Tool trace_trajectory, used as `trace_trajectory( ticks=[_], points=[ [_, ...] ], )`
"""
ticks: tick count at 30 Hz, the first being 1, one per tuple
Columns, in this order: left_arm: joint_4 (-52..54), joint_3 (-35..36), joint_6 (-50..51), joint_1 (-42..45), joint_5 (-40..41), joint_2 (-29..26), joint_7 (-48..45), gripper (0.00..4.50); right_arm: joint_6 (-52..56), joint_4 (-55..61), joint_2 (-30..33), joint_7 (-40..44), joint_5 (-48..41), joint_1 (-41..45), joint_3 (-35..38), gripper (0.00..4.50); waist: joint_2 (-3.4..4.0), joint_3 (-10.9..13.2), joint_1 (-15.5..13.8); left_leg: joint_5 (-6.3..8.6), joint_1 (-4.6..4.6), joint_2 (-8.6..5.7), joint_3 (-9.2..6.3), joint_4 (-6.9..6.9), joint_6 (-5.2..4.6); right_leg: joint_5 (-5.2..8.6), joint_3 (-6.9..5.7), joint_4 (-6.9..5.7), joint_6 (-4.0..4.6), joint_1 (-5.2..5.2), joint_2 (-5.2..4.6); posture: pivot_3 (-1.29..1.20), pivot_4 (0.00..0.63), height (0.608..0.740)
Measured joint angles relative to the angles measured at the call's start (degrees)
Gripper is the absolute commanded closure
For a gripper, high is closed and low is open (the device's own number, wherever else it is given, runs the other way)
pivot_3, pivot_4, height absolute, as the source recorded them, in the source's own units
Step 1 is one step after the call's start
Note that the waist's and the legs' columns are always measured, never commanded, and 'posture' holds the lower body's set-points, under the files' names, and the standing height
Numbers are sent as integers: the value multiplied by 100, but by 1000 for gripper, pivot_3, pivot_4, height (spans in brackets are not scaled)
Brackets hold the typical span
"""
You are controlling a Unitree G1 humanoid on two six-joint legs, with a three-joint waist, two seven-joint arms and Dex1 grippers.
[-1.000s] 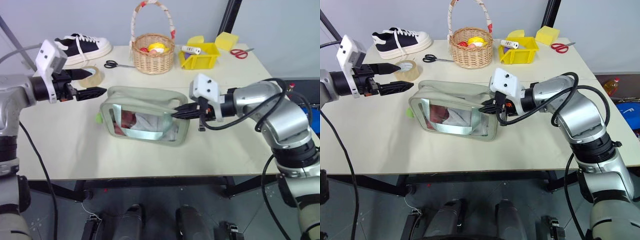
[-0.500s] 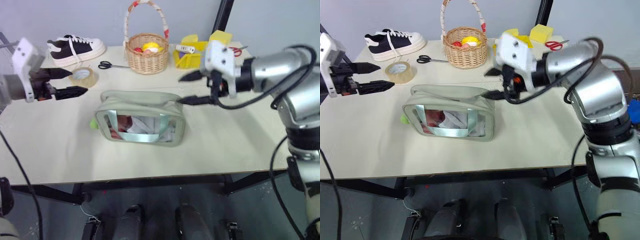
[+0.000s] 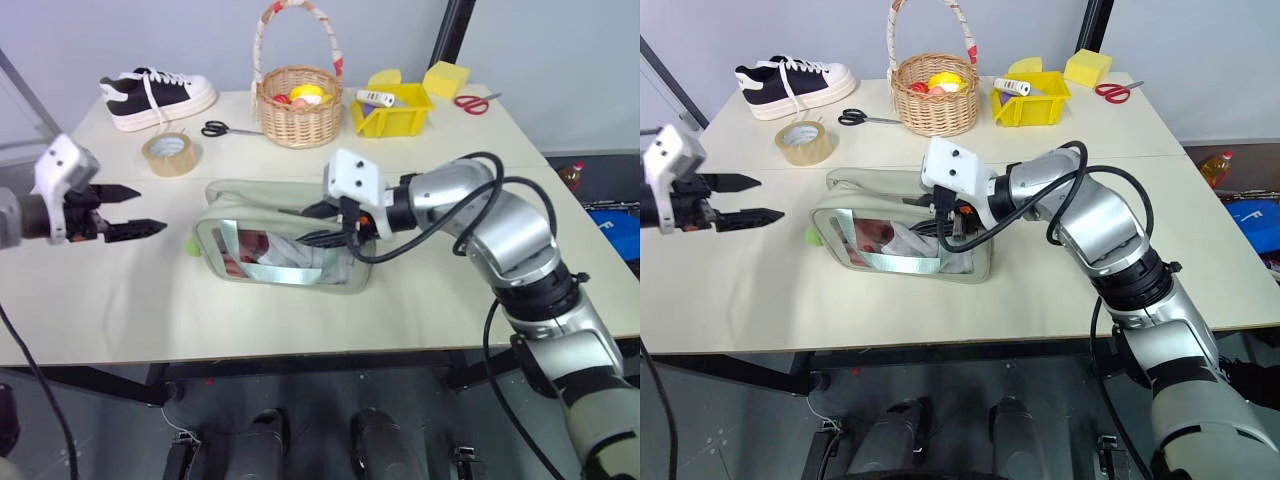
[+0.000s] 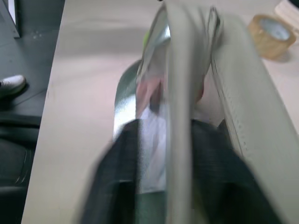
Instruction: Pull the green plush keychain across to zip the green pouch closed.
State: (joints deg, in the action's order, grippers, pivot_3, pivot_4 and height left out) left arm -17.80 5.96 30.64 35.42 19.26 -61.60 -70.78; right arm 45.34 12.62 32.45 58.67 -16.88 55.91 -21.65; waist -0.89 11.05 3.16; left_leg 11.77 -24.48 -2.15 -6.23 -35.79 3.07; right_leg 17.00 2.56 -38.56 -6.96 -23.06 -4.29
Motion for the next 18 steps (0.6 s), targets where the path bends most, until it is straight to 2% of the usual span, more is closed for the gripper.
trace_trajectory(
  ticks=[10,15,18],
  points=[
    [243,-400,18,-318,0,333,-267,0,-193,-5,-5,11,199,-33,-61,4453,-1,0,13,0,1,1,0,-2,0,0,1,-8,0,-3,2,0,150,740],
    [294,-518,5,-298,-38,330,-420,0,-176,-7,-5,8,226,-32,-59,4453,-1,0,5,0,1,1,0,-3,0,0,1,-8,0,-3,2,0,150,740],
    [160,-614,-89,-117,-180,444,-368,840,-111,-14,-8,-31,231,-32,-41,4500,-1,-1,-8,0,1,0,-2,-6,0,0,0,-11,0,-3,3,0,150,740]
  ],
)
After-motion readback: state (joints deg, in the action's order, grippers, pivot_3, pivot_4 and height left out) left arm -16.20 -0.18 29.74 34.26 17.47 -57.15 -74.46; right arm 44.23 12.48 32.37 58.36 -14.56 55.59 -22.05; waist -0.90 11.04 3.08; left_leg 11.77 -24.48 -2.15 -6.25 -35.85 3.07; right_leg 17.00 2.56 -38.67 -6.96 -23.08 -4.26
